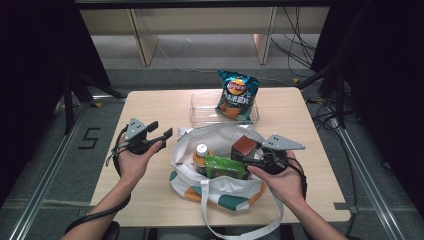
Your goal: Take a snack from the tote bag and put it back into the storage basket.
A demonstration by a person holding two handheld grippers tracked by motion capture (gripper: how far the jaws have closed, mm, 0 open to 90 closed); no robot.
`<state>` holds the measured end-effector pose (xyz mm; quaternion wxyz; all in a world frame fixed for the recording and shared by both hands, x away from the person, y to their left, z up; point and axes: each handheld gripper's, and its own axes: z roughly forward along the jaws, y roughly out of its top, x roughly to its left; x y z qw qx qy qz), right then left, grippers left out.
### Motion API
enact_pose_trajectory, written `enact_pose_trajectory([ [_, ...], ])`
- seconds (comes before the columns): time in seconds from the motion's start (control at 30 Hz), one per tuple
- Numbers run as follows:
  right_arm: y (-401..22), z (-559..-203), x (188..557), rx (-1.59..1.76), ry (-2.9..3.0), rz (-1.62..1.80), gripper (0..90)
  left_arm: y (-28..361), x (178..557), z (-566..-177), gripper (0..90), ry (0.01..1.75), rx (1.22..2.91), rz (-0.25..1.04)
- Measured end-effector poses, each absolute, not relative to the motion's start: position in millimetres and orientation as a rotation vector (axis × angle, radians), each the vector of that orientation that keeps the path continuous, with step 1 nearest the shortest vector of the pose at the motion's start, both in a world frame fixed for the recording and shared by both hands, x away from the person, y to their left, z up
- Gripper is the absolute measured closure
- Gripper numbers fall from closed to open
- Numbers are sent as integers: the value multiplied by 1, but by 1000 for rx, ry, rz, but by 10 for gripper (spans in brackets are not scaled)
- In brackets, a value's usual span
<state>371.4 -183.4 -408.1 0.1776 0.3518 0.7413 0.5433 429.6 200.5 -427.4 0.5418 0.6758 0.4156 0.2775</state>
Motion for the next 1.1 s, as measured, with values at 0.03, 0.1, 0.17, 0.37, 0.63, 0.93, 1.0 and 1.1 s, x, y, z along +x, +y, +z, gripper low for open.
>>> enact_pose_trajectory([
  [0.03, -184, -408, 372, 973, 2100, 1524, 360, 201, 430, -428, 356, 987, 1606, 660],
  [0.1, -184, -408, 370, 981, 2098, 1518, 367, 201, 430, -428, 356, 989, 1607, 660],
  [0.17, -184, -408, 372, 930, 2101, 1523, 374, 201, 430, -428, 356, 992, 1605, 661],
  [0.37, -185, -407, 371, 895, 2071, 1493, 386, 201, 430, -428, 357, 991, 1609, 660],
  [0.63, -186, -404, 370, 950, 2052, 1498, 388, 201, 431, -428, 358, 994, 1604, 657],
  [0.93, -187, -397, 368, 946, 2016, 1510, 388, 201, 430, -428, 358, 994, 1607, 659],
  [1.0, -189, -394, 369, 929, 2007, 1509, 388, 202, 430, -428, 358, 996, 1604, 658],
  [1.1, -190, -391, 369, 926, 2005, 1517, 388, 202, 430, -428, 358, 996, 1604, 660],
])
